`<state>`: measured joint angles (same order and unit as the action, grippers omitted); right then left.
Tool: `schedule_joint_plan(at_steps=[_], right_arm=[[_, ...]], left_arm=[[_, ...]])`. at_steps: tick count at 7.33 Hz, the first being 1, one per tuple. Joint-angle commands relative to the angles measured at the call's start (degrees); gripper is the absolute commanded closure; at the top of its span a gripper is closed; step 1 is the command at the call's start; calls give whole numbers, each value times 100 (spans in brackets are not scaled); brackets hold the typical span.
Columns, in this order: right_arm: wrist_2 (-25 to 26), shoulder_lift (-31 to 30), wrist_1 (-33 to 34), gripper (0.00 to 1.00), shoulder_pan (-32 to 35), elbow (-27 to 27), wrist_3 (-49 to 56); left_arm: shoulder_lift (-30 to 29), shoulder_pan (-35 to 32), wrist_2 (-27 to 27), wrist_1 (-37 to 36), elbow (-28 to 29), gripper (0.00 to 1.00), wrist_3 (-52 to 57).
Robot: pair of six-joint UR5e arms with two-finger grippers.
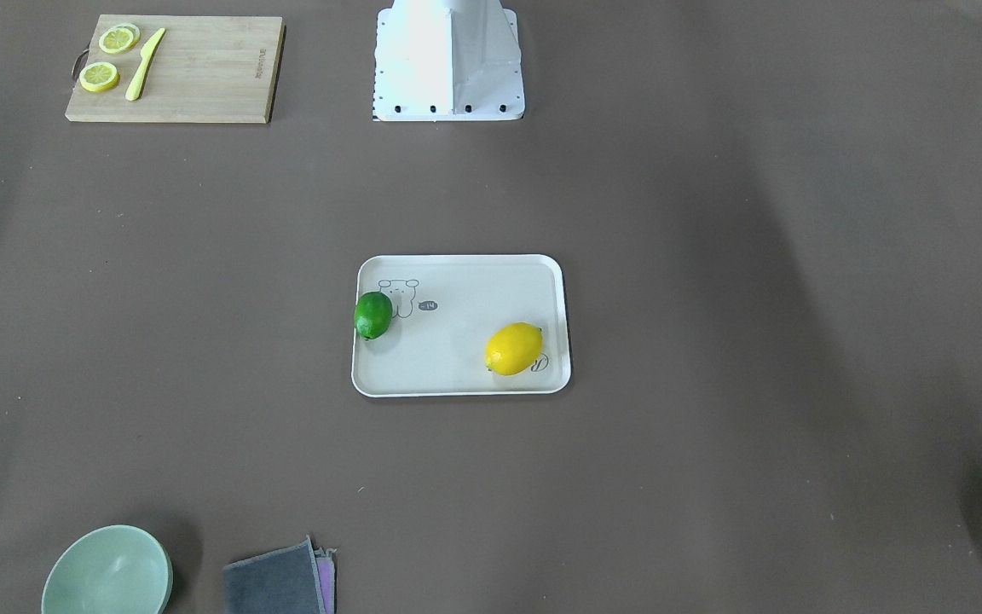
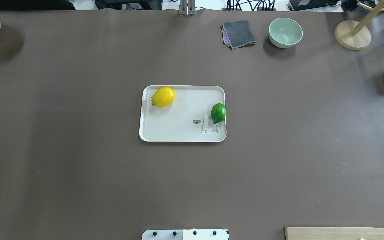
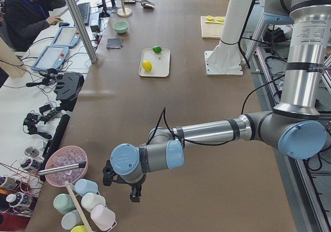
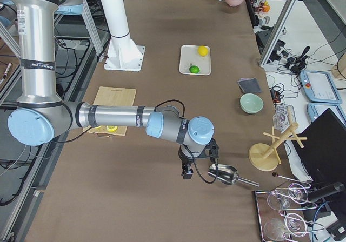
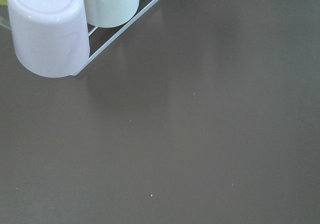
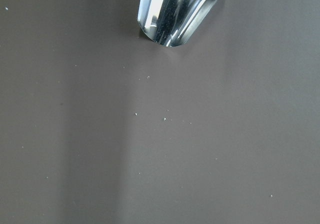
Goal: Place all lemons on tray
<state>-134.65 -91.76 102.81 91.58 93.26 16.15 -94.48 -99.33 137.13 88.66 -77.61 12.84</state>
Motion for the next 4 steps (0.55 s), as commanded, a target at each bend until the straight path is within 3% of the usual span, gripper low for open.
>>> schedule_joint_plan(at_steps=[1,4], right_arm=[[-62,-9,-7,0,0,-10,-147],[-71,0,-7,0,-9,17,-147]], left_arm=[[-9,2,24,19,17,2,-124],[-9,2,7,19,-9,2,-106]])
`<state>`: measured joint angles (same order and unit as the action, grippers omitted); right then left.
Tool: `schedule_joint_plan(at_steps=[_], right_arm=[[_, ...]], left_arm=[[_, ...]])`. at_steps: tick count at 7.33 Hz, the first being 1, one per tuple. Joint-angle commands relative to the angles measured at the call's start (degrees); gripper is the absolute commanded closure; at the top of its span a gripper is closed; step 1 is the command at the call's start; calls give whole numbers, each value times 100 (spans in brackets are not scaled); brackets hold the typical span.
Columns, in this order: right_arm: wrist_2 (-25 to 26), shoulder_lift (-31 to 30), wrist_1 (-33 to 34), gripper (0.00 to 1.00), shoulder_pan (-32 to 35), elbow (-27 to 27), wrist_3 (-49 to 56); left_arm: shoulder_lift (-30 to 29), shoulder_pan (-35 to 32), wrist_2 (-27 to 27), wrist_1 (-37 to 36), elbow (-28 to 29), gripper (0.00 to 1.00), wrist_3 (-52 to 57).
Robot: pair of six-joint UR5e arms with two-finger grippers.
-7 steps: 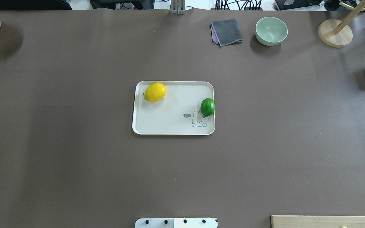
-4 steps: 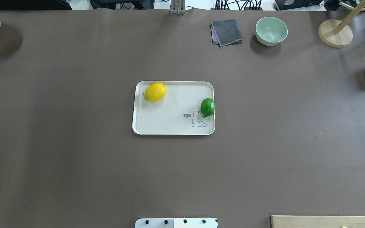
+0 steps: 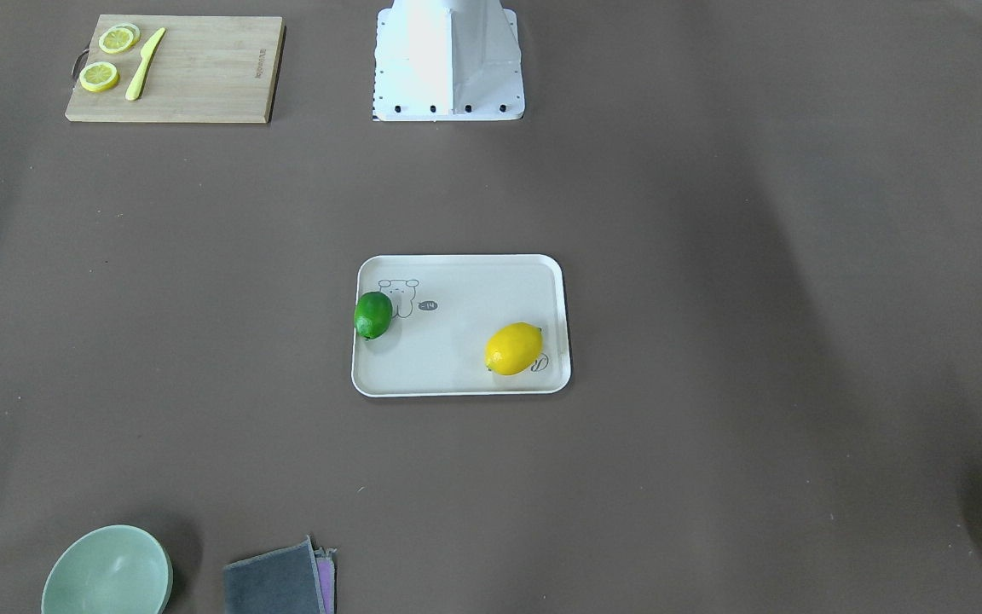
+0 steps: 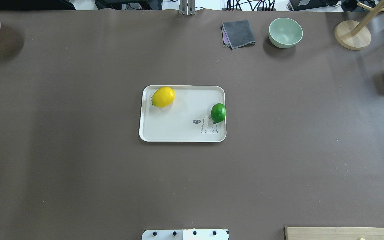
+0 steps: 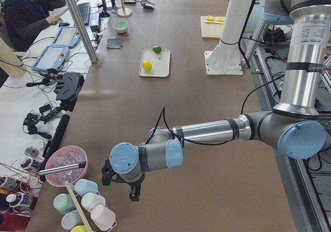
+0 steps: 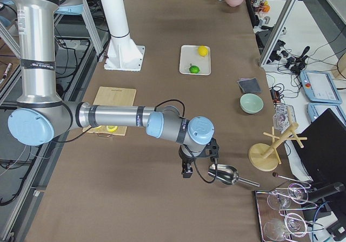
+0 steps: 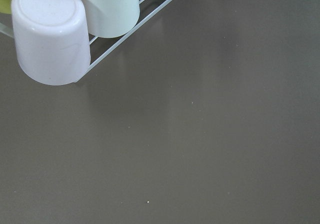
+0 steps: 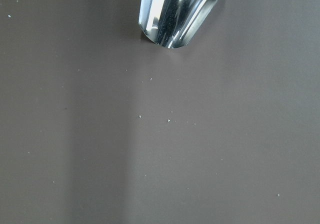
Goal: Place all lemons on tray
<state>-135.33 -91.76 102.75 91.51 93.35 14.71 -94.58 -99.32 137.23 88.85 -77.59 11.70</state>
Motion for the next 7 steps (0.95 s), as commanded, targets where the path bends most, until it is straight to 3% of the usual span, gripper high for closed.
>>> schedule_joint_plan(at_steps=[1,7], right_arm=[[-2,1,0,0,-1,25,-3],[-2,1,-79,0,-10,34,-3]], left_arm=[[-8,0,-4,1,-2,2,17],[-34,9,-12,9,-11,2,17]])
